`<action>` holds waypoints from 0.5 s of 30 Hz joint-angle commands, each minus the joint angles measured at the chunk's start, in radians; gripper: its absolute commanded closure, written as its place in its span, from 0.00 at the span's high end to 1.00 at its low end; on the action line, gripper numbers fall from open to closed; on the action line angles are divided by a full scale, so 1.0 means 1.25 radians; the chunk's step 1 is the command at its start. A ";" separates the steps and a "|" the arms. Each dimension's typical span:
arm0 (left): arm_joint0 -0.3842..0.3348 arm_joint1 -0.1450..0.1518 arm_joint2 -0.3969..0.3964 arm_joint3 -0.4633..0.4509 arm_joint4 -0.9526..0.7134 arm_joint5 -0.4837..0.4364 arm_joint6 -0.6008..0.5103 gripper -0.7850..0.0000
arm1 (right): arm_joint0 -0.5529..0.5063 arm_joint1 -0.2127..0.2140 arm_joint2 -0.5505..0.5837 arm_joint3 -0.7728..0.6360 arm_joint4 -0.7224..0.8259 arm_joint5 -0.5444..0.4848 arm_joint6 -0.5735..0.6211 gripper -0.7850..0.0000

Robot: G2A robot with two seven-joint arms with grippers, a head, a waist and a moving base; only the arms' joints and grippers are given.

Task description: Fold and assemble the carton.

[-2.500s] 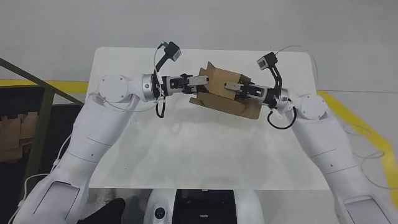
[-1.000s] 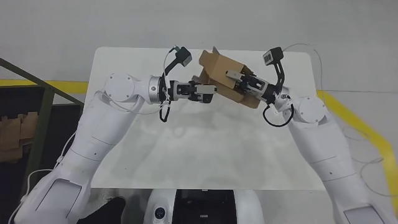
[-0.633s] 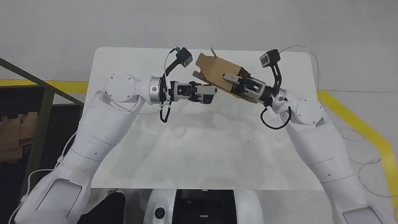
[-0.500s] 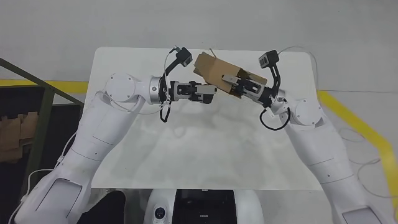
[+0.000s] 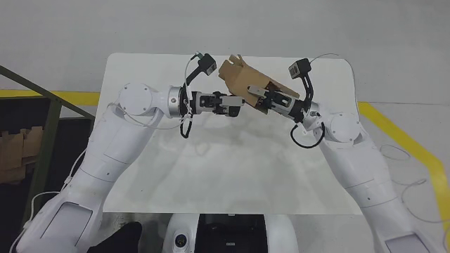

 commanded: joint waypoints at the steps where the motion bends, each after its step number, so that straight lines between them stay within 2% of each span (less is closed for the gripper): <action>1: 0.001 0.000 0.000 -0.001 0.001 0.001 -0.001 1.00 | 0.000 0.000 0.001 0.001 -0.001 0.000 0.001 0.00; 15: 0.001 0.001 -0.001 -0.001 0.005 -0.001 -0.003 1.00 | 0.001 -0.004 -0.001 0.004 -0.002 0.002 0.006 0.00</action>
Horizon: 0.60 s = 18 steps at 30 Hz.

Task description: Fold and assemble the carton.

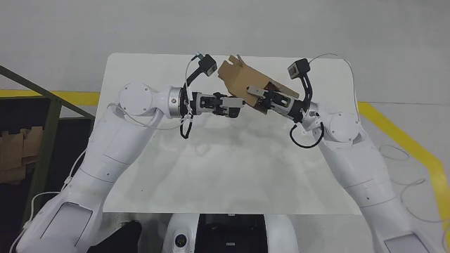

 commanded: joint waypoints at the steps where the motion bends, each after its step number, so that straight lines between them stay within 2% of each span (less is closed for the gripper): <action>1: 0.000 0.000 -0.001 0.000 0.001 -0.001 0.000 1.00 | 0.000 0.000 0.000 0.001 0.001 0.002 0.001 0.00; 10: 0.009 0.005 -0.027 0.014 -0.004 -0.007 0.011 1.00 | 0.013 0.003 0.022 0.036 0.004 0.006 0.034 0.00; 18: 0.037 0.016 -0.088 0.031 -0.003 -0.043 0.040 1.00 | 0.030 0.010 0.050 0.077 0.027 0.000 0.106 0.00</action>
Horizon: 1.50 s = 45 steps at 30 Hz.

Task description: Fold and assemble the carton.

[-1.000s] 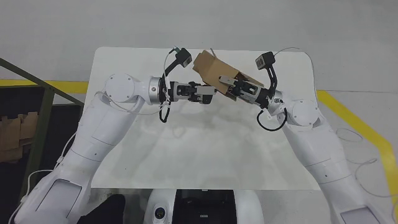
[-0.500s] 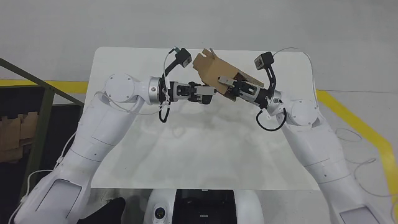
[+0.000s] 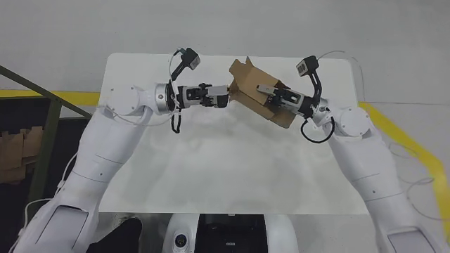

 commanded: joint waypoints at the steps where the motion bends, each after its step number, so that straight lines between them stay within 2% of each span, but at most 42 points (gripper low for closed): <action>1: 0.009 0.003 -0.017 0.001 0.008 -0.015 0.015 1.00 | 0.003 0.001 0.005 0.007 0.008 -0.001 0.018 0.00; 6: 0.039 0.010 -0.057 -0.001 0.058 -0.089 0.080 1.00 | 0.010 0.006 0.019 0.020 0.029 0.002 0.080 0.00; 13: 0.070 0.009 -0.079 0.016 0.168 -0.284 0.195 1.00 | 0.021 0.014 0.039 0.040 0.058 0.019 0.160 0.00; 23: 0.090 0.006 -0.089 0.008 0.432 -0.527 0.350 1.00 | 0.033 0.025 0.062 0.060 0.071 0.044 0.242 0.00; 40: 0.091 0.005 -0.091 0.008 0.450 -0.533 0.368 1.00 | 0.036 0.027 0.069 0.060 0.075 0.050 0.248 0.00; 42: 0.084 0.004 -0.101 0.003 0.527 -0.536 0.403 1.00 | 0.036 0.027 0.069 0.060 0.075 0.050 0.248 0.00; 43: 0.073 0.004 -0.108 0.000 0.611 -0.568 0.426 1.00 | 0.036 0.027 0.069 0.060 0.075 0.050 0.248 0.00; 45: 0.068 -0.005 -0.105 0.041 0.731 -0.594 0.520 1.00 | 0.036 0.027 0.069 0.060 0.075 0.050 0.248 0.00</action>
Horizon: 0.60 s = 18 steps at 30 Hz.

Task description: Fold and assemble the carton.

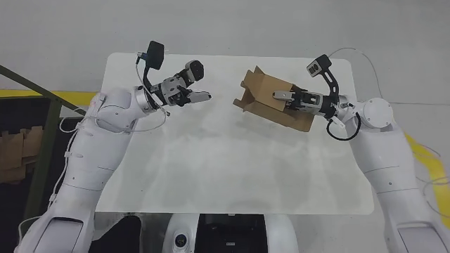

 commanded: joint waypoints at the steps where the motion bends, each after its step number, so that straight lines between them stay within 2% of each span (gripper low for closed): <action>1: -0.011 -0.010 0.014 0.043 0.145 -0.024 0.099 1.00 | 0.000 0.000 0.000 0.000 0.000 0.000 0.000 0.00; 5: -0.038 -0.025 0.049 0.106 0.330 -0.025 0.285 1.00 | 0.000 0.000 0.000 0.000 0.000 0.000 0.000 0.00; 8: -0.049 -0.027 0.085 0.131 0.437 -0.025 0.414 1.00 | 0.000 0.000 0.000 0.000 0.000 0.000 0.000 0.00; 11: -0.057 -0.018 0.123 0.150 0.557 -0.025 0.540 1.00 | 0.000 0.000 0.000 0.000 0.000 0.000 0.000 0.00; 13: -0.070 -0.007 0.141 0.156 0.683 -0.025 0.627 1.00 | 0.000 0.000 0.000 0.000 0.000 0.000 0.000 0.00; 18: -0.081 0.013 0.181 0.211 0.896 -0.025 0.879 1.00 | 0.000 0.000 0.000 0.000 0.000 0.000 0.000 0.00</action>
